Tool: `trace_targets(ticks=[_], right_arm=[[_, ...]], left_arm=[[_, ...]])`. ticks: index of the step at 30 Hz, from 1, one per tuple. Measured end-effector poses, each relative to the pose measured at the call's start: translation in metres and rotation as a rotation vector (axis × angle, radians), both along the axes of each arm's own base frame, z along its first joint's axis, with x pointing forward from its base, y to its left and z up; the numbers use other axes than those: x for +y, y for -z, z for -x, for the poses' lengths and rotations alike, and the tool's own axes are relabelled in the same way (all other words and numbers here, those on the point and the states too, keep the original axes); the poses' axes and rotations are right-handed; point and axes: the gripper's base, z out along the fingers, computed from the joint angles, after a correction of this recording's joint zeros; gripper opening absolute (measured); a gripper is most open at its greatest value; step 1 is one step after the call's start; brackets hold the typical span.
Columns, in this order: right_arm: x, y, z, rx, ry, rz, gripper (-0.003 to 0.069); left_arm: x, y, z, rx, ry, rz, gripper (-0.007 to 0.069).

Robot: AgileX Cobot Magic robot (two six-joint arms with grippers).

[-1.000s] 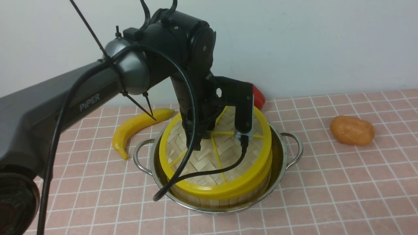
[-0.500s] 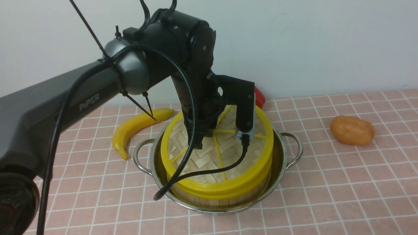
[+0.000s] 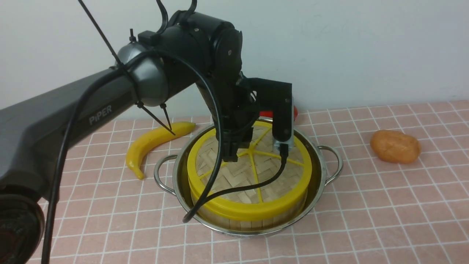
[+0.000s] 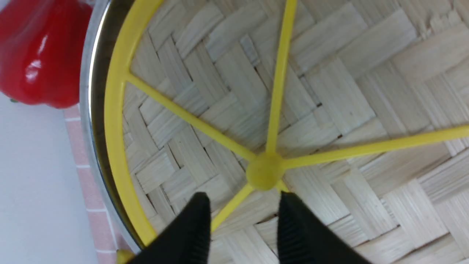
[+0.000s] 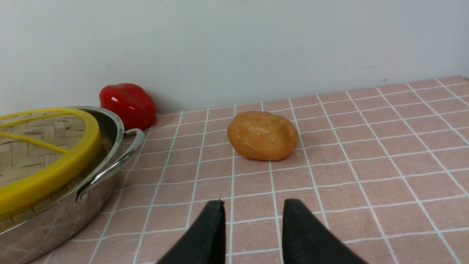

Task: Place the steamer in the pot on the pink tablecloth, and put the lid on the steamer.
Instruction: 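Place the yellow bamboo steamer lid onto the steamer in the pot with the left gripper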

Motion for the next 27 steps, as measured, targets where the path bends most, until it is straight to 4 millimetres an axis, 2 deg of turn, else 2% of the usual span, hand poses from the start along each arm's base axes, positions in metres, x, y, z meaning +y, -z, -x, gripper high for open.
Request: trace_targets(ticks=[5,11,15,19,20,27], right_arm=[[0.0,0.0,0.0,0.0,0.0,0.0,0.024],[0.0,0.0,0.0,0.0,0.0,0.0,0.024],[0.0,0.0,0.0,0.0,0.0,0.0,0.024],[0.0,0.0,0.0,0.0,0.0,0.0,0.024],[0.0,0.0,0.0,0.0,0.0,0.0,0.024],[0.0,0.0,0.0,0.0,0.0,0.0,0.024]], left_arm=[[0.0,0.0,0.0,0.002,-0.005,0.004,0.04],[0.001,0.0,0.0,0.021,-0.103,0.031,0.0417],[0.008,0.005,-0.006,0.055,-0.209,0.073,0.0377],[0.017,0.02,-0.015,0.104,-0.28,0.074,0.034],[0.022,0.028,-0.018,0.137,-0.314,0.061,0.031],[0.025,0.032,-0.016,0.193,-0.358,0.037,0.0221]])
